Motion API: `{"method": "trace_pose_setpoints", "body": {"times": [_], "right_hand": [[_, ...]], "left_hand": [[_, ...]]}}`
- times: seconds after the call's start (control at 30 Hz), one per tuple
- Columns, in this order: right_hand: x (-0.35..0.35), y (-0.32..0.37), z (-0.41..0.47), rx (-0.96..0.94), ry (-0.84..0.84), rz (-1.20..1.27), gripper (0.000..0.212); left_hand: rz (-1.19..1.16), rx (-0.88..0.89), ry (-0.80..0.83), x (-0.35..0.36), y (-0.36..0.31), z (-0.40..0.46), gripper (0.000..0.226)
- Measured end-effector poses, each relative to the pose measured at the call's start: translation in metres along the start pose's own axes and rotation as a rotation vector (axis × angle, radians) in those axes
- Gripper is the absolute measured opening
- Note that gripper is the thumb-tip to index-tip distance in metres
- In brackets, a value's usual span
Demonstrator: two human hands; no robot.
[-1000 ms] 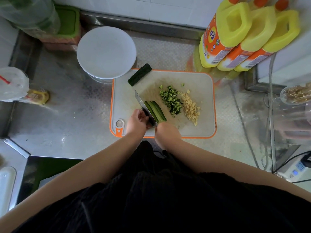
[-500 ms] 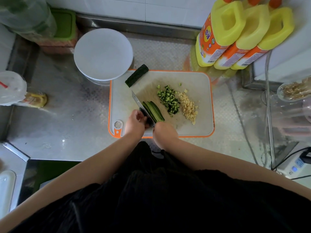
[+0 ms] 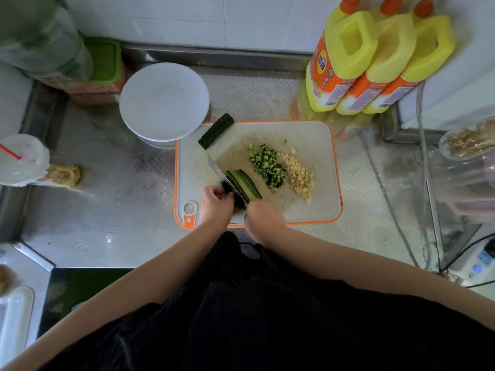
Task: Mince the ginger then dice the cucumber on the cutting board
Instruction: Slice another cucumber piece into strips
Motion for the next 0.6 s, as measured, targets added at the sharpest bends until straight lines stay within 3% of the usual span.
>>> {"method": "trace_pose_setpoints", "body": {"times": [0.4,0.53,0.6], "right_hand": [[-0.007,0.0,-0.006,-0.063,-0.018,0.004,0.019],[-0.01,-0.012,-0.014,-0.059,-0.028,0.068,0.01],[-0.017,-0.014,-0.016,-0.051,-0.071,0.124,0.018]], "left_hand": [[-0.034,0.015,0.028,-0.002,0.001,0.0,0.017],[-0.024,0.035,0.018,-0.001,-0.001,0.0,0.018],[0.009,0.063,0.001,-0.001,-0.003,-0.002,0.021]]}}
Point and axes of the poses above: each hand's wrist, its own z-axis towards the middle knuckle, its own x-axis out of the palm, y = z × x, the point moved 6 cm from there along z, towards the middle knuckle, and after that the axes turned 12 degrees about -x, right-handed, at the moved point
